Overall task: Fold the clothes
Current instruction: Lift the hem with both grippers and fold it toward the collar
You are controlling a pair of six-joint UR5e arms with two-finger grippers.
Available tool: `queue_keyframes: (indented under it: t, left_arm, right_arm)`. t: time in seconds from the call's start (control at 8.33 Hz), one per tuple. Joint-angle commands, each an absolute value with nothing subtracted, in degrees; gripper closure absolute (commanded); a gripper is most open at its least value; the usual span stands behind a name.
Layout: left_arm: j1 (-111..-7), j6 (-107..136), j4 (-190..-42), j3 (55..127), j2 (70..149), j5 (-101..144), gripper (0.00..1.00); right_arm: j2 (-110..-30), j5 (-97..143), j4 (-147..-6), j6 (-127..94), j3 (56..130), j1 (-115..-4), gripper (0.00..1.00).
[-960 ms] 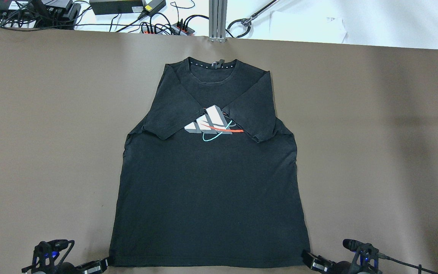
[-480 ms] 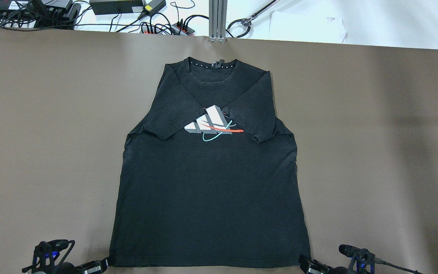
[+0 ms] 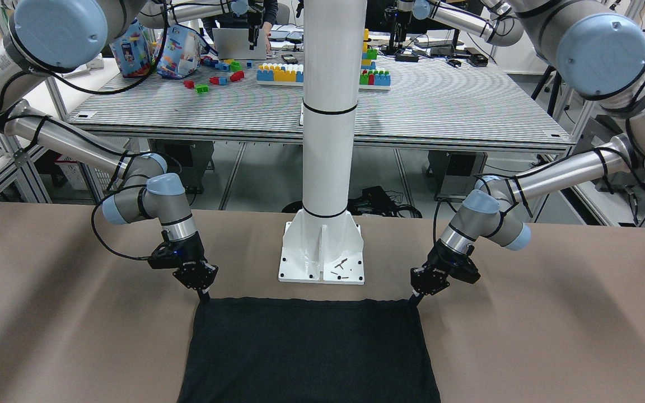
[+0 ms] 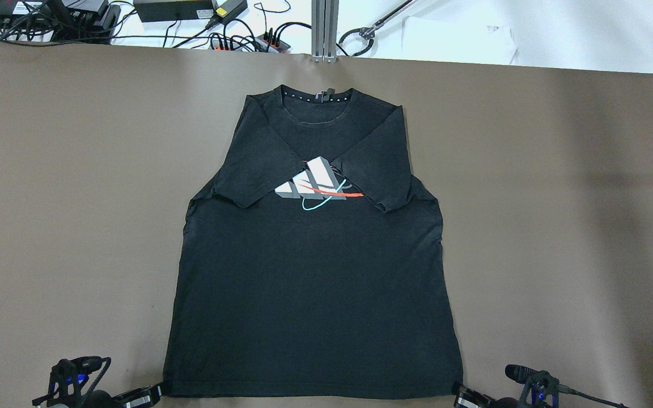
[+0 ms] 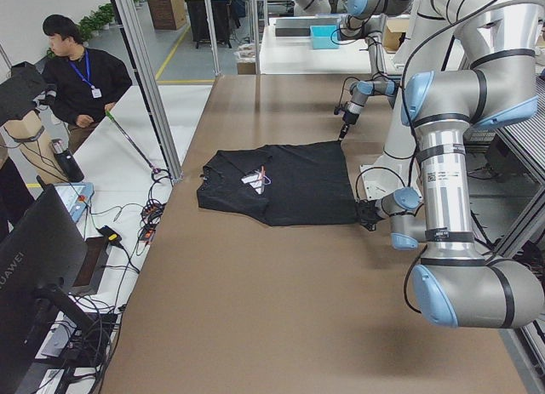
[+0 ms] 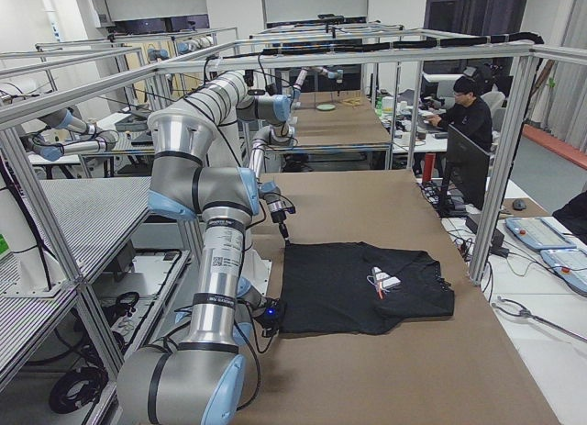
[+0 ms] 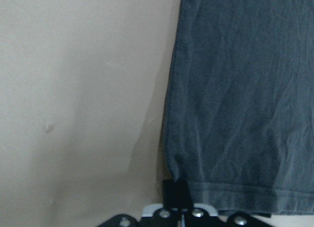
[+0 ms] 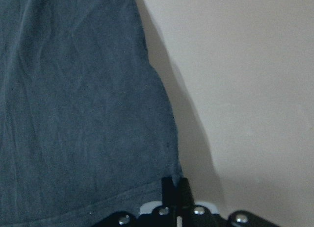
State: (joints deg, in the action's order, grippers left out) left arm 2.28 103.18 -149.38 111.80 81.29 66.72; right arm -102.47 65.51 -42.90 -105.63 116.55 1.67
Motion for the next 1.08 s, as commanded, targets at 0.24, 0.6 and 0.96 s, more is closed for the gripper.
queue_keyframes:
  t: [0.24,0.6,0.96]
  left_arm:
    - [-3.9,100.0,-142.1,122.1,80.9,74.0,1.0]
    - [-22.1,95.3,-121.6,126.6,92.1,93.6,1.0]
    - [-34.2,86.2,-105.3,126.7,104.2,107.0,1.0]
  right_arm:
    - [-102.7,65.8,-43.1,-103.9,123.8,0.4,1.0]
    - [-100.7,74.0,-46.0,-91.4,127.1,-12.0,1.0]
    - [-90.7,91.5,-58.5,-82.9,127.2,-27.6,1.0]
